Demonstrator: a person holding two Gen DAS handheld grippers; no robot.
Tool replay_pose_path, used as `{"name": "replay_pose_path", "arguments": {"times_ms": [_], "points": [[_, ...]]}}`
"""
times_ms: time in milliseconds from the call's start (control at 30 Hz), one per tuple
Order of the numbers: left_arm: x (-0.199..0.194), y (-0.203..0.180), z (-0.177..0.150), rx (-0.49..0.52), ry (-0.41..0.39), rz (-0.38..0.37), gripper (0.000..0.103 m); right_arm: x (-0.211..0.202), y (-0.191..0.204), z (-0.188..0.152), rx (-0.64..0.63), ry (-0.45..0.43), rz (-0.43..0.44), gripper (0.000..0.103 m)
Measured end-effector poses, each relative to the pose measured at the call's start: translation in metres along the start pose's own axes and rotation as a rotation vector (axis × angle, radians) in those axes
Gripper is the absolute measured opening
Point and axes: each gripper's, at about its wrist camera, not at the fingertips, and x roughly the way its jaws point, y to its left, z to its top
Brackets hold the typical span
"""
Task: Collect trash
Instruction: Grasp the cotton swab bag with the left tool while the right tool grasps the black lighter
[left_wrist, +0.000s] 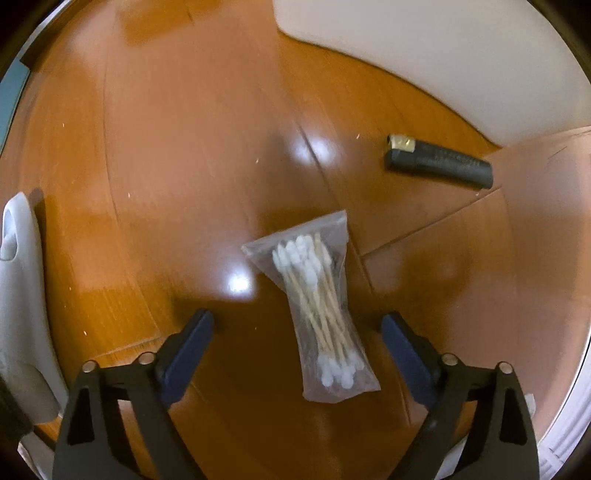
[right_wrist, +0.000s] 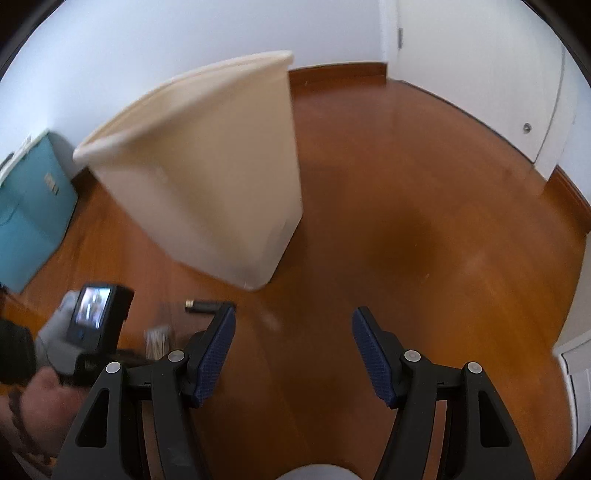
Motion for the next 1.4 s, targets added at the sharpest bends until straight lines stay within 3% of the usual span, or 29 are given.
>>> {"name": "replay_pose_path", "arguments": {"times_ms": [100, 133, 200, 233, 267, 367, 567, 733, 1067, 1200, 1267, 1300, 1367, 1400], "points": [[-0.001, -0.006, -0.001, 0.027, -0.009, 0.001, 0.083, 0.014, 0.010, -0.008, -0.048, 0.005, 0.005, 0.069], [-0.002, -0.009, -0.001, 0.038, -0.014, 0.001, 0.076, 0.018, 0.013, -0.010, -0.062, 0.006, 0.014, 0.069], [-0.008, -0.016, -0.002, 0.059, -0.038, -0.001, 0.051, 0.027, 0.019, -0.012, -0.112, 0.017, 0.023, 0.069], [-0.010, -0.018, -0.001, 0.068, -0.043, -0.004, 0.027, 0.027, 0.024, -0.016, -0.136, 0.019, 0.024, 0.069], [-0.013, -0.016, -0.001, 0.075, -0.038, -0.015, 0.012, 0.032, 0.027, -0.018, -0.172, 0.018, 0.028, 0.069], [-0.013, 0.000, -0.005, 0.025, 0.003, -0.090, 0.010, 0.038, 0.040, -0.018, -0.269, 0.023, 0.063, 0.069], [-0.021, 0.033, -0.034, -0.018, 0.010, -0.104, 0.010, 0.077, 0.096, -0.014, -0.578, 0.036, 0.185, 0.069], [-0.016, 0.045, -0.069, -0.037, 0.060, -0.103, 0.010, 0.123, 0.134, -0.014, -0.767, 0.076, 0.203, 0.068], [-0.049, 0.038, -0.077, 0.010, -0.025, -0.142, 0.010, 0.182, 0.159, -0.028, -0.961, 0.168, 0.154, 0.057], [-0.054, 0.039, -0.080, 0.005, -0.038, -0.148, 0.010, 0.190, 0.157, -0.025, -0.934, 0.195, 0.176, 0.053], [-0.053, 0.040, -0.081, 0.004, -0.036, -0.146, 0.010, 0.193, 0.155, -0.023, -0.911, 0.214, 0.190, 0.045], [-0.053, 0.042, -0.082, 0.001, -0.033, -0.146, 0.010, 0.194, 0.154, -0.022, -0.892, 0.229, 0.207, 0.033], [-0.047, 0.043, -0.079, -0.004, -0.025, -0.146, 0.010, 0.193, 0.154, -0.023, -0.867, 0.250, 0.235, 0.019], [-0.048, 0.049, -0.079, -0.008, -0.023, -0.147, 0.010, 0.192, 0.155, -0.025, -0.864, 0.243, 0.223, 0.018]]}}
